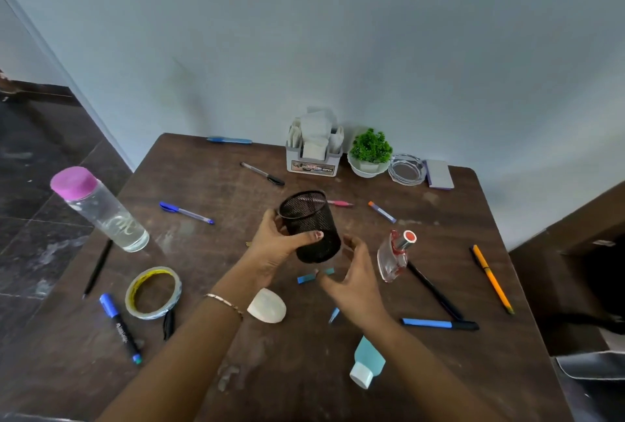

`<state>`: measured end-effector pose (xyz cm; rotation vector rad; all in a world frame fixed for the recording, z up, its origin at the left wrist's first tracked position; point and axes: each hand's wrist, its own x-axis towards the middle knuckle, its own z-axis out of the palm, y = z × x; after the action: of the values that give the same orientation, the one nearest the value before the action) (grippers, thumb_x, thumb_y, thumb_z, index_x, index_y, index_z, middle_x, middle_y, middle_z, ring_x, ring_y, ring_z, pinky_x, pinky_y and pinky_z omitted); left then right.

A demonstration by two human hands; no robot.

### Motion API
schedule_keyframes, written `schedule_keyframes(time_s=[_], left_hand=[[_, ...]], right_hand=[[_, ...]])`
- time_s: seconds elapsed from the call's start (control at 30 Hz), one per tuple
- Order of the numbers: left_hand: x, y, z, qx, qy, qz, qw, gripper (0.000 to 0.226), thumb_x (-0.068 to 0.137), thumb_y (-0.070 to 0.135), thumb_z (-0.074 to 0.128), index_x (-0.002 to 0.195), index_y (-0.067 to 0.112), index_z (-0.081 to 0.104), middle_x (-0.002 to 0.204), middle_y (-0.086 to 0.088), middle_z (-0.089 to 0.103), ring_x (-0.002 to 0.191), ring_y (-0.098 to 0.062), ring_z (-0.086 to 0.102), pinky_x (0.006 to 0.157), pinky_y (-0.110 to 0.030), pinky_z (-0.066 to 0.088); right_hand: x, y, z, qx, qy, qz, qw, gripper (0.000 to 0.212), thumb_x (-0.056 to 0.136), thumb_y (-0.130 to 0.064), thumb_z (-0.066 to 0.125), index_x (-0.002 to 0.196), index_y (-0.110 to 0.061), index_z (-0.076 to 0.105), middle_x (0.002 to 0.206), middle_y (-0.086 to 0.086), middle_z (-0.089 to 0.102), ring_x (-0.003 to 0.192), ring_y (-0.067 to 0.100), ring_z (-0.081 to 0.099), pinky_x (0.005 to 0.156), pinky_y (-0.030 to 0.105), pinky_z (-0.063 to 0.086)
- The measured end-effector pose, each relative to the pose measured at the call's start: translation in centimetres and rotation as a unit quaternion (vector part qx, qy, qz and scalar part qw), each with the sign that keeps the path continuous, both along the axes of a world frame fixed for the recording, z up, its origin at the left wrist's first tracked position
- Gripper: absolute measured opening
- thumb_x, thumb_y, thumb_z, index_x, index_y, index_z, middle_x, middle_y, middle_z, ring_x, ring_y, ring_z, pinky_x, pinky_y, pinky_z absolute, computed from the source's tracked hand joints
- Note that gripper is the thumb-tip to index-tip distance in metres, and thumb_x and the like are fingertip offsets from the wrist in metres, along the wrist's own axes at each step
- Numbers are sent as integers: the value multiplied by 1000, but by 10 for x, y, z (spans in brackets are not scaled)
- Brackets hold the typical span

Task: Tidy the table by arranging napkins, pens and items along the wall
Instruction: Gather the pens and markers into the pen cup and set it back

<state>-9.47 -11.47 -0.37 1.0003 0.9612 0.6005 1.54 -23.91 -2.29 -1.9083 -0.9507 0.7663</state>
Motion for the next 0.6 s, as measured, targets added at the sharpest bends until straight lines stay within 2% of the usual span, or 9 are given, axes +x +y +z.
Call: schedule_keyframes(time_s=[0.13, 0.2, 0.23, 0.3, 0.37, 0.5, 0.6], left_hand=[[31, 16, -12, 132, 47, -50, 989, 82, 60, -8, 84, 123, 18, 38, 116, 6, 57, 109, -9, 56, 77, -12, 51], [46, 24, -22, 170, 79, -71, 980, 85, 60, -6, 85, 127, 16, 37, 116, 5, 56, 109, -9, 54, 79, -7, 47], [51, 27, -27, 184, 100, -78, 975, 87, 59, -3, 86, 128, 16, 37, 116, 4, 56, 111, -10, 54, 84, -9, 45], [62, 34, -40, 204, 154, -93, 962, 91, 57, 7, 90, 130, 17, 37, 118, 4, 56, 116, -14, 53, 98, -24, 44], [70, 38, -50, 211, 183, -102, 955, 93, 55, 13, 91, 130, 19, 37, 121, 3, 57, 118, -15, 53, 104, -33, 43], [81, 36, -61, 204, 182, -112, 955, 94, 55, 13, 91, 132, 18, 37, 127, 1, 57, 119, -13, 52, 104, -32, 43], [84, 35, -66, 217, 184, -124, 951, 96, 54, 15, 92, 132, 18, 37, 128, 1, 56, 121, -14, 51, 103, -33, 44]], right_hand=[[13, -1, -10, -62, 2, 0, 998, 81, 81, -30, 72, 146, -19, 25, 146, -3, 34, 132, 13, 39, 104, 29, 39], [20, 0, -12, -84, 14, -3, 996, 79, 83, -33, 69, 147, -19, 24, 149, -2, 33, 133, 15, 38, 108, 37, 39], [22, 0, -14, -91, 15, -5, 996, 77, 84, -34, 68, 146, -19, 25, 148, -2, 34, 134, 15, 38, 109, 38, 39], [29, 1, -17, -95, 13, -8, 995, 71, 85, -34, 66, 144, -19, 30, 143, -4, 38, 133, 14, 39, 108, 38, 39], [35, 2, -19, -98, 22, -10, 995, 67, 84, -36, 65, 142, -21, 33, 141, -5, 40, 132, 14, 41, 107, 40, 41], [40, 3, -22, -107, 38, -9, 993, 62, 86, -34, 64, 140, -22, 35, 136, -7, 41, 128, 10, 42, 107, 38, 40], [39, 3, -27, -110, 46, -16, 993, 45, 85, -33, 64, 124, -26, 43, 122, -6, 49, 115, 11, 51, 98, 37, 47]])
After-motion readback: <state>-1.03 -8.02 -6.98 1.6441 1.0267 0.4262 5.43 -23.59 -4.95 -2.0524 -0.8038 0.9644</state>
